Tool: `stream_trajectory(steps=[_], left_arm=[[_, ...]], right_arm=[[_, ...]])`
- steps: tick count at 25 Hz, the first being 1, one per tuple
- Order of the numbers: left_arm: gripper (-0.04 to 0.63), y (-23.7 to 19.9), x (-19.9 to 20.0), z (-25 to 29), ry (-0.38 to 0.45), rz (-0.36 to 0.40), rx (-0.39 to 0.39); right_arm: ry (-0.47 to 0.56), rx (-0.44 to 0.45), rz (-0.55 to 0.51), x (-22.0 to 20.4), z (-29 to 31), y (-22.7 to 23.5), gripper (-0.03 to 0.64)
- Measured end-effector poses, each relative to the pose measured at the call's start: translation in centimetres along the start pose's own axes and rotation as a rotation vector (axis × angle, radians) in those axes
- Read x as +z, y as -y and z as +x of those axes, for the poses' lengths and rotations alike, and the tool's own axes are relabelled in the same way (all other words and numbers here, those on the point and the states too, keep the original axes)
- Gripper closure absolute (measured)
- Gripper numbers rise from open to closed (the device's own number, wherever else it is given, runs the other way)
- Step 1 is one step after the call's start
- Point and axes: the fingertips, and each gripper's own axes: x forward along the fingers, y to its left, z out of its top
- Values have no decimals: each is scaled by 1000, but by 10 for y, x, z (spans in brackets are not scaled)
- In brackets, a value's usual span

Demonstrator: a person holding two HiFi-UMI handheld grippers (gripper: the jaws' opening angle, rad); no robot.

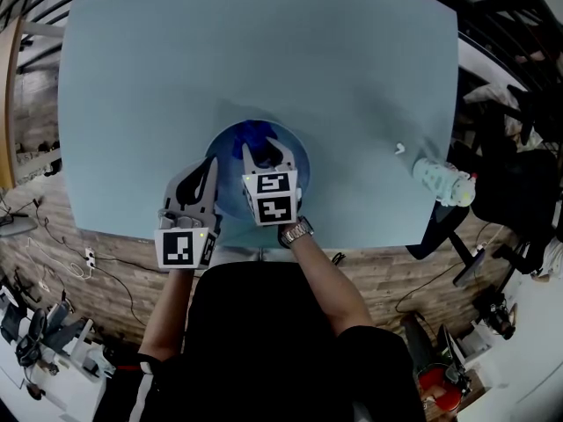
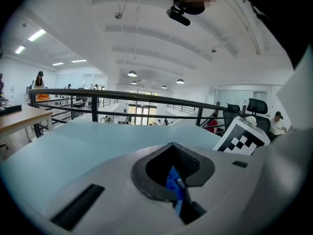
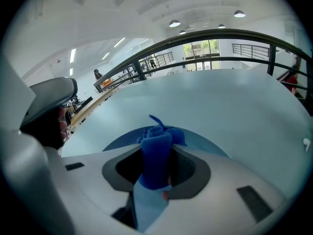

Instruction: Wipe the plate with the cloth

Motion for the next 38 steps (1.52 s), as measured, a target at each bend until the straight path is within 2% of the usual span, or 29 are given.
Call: stream_trajectory(steps=[5,8,14,25,34,38], left_arm=[[595,2,4,2,5,-7,-12],[595,2,0,0,-14,13,-17],[595,9,5,-2,26,2,-48],[595,14,1,-16,24,21,-66],[595,12,3,-35,53,6,-60],[595,8,1,-46,34,11,-39]], right_arm=[[22,-34,18,1,-3,14,497],[14,-55,37,-3,-7,20,497],[20,-95,60,-7,-17,32,497],[42,-168,105,-20,-36,47,497],[70,-153,89,-19,-47,26,497],[68,-124,72,-21,-47,6,497]])
